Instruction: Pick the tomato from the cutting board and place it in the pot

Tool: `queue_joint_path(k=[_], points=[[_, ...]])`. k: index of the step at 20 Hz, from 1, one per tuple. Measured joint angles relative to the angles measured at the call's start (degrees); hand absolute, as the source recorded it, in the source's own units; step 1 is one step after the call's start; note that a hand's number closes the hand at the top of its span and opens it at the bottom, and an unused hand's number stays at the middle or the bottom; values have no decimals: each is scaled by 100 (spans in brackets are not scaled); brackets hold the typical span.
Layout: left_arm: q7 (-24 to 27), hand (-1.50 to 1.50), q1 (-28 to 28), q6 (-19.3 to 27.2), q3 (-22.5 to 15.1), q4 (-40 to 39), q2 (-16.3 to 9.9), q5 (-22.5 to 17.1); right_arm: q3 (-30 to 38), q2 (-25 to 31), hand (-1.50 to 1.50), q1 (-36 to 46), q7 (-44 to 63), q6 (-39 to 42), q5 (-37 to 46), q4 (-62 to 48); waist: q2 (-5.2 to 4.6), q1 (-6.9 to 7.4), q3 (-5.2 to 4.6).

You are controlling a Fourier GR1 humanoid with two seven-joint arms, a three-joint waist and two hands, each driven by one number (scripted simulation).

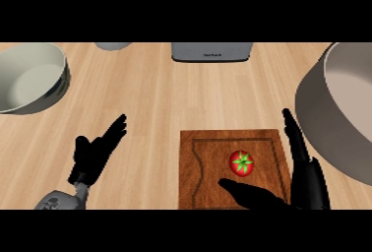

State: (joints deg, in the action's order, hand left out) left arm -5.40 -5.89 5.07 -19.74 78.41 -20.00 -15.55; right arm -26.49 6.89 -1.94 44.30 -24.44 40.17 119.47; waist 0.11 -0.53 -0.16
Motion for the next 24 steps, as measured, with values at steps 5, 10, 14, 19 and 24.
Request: queue_joint_path(k=[5, 10, 14, 19, 24], points=[[-114, 0, -99, -68, 56, 37, 29, 20, 59, -77, -150, 298, 680, 763, -476, -399, -15, 75, 9], [-17, 0, -11, -146, 108, -22, 112, 159, 112, -35, -150, 267, 553, 1130, -848, -1028, -16, 71, 15], [-19, 0, -35, -309, 288, -127, 235, 269, 307, 107, -150, 8, 208, 1235, -937, -1146, -13, 50, 16], [-124, 0, 71, -414, 419, 25, 334, 409, 594, 243, -150, -427, -688, 1000, -1041, -1404, -9, 44, 18], [-248, 0, 9, -462, 539, 22, 493, 572, 766, 225, -150, -842, -1578, 929, -1483, -1496, -8, 35, 18]])
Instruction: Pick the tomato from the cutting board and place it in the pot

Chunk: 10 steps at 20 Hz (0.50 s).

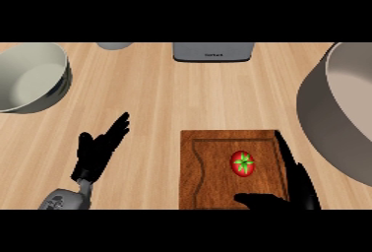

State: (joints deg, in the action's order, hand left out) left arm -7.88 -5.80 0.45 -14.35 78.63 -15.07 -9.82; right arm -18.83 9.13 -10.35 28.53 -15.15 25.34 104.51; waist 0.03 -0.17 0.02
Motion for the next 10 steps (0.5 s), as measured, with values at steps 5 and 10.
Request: queue_joint_path(k=[5, 10], points=[[46, 0, 59, -115, 104, -6, 16, 66, 208, -199, -150, -73, -867, 54, -708, -280, 0, 5, 0], [44, 0, 37, -230, 260, -45, 38, 97, 380, -505, -150, -59, -1594, 87, -1292, -675, -2, 11, 0]])
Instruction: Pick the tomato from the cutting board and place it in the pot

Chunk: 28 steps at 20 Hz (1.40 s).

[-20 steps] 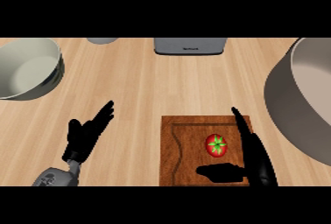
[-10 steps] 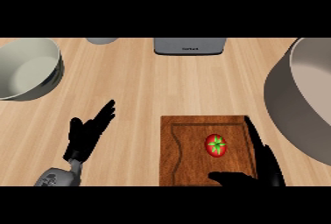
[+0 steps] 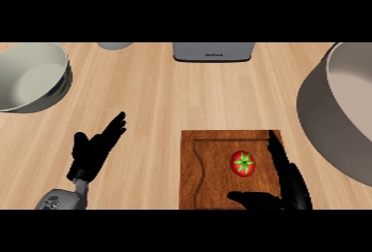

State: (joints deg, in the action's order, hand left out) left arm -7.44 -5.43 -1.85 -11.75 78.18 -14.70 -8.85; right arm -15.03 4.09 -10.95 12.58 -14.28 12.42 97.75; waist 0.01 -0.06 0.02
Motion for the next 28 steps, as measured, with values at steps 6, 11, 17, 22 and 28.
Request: queue_joint_path(k=[6, 11, 17, 22, 28], points=[[-116, 0, 105, -102, 83, 183, 111, 148, 415, -214, -150, 284, -736, 156, -550, -927, 7, 7, -8], [-47, 0, 16, -193, 204, -11, 213, 254, 424, -272, 150, 459, -1373, 2, -746, -1558, 41, -15, -62], [32, 0, -43, -266, 277, -102, 235, 302, 376, -194, 150, 758, -2204, -207, -535, -2288, 90, -26, -129], [-21, 0, 39, -304, 281, 6, 239, 305, 379, -189, 150, 717, -2860, -222, -906, -2473, 103, -11, -141], [-69, 0, 137, -216, 470, 58, 170, 248, 1610, 314, 150, -87, -3777, 113, -1945, -2185, 143, -241, -77]])
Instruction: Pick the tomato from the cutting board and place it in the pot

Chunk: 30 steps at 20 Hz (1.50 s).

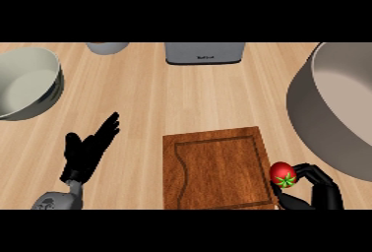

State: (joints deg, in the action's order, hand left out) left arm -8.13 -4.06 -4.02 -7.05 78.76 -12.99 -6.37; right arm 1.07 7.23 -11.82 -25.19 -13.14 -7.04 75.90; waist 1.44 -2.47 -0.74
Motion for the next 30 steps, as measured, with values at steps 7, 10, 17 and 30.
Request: queue_joint_path(k=[7, 10, 17, 30], points=[[12, 0, 11, 7, 8, 11, 22, 19, 1859, 869, 150, -1102, -759, 415, -1079, -365, -83, -27, 55], [63, 0, -57, -48, -24, -86, 83, 66, 2331, 1015, 150, -1360, -1101, 525, -1241, -603, -113, 72, 66], [-28, 0, 45, -38, -150, 151, 212, 230, 2716, 1215, 150, -1933, -722, 13, -947, 225, -138, 194, 68], [16, 0, -6, -196, 18, 55, 215, 255, 2808, 1808, 150, -2502, 1762, -1131, 551, 2858, -154, 243, 63]])
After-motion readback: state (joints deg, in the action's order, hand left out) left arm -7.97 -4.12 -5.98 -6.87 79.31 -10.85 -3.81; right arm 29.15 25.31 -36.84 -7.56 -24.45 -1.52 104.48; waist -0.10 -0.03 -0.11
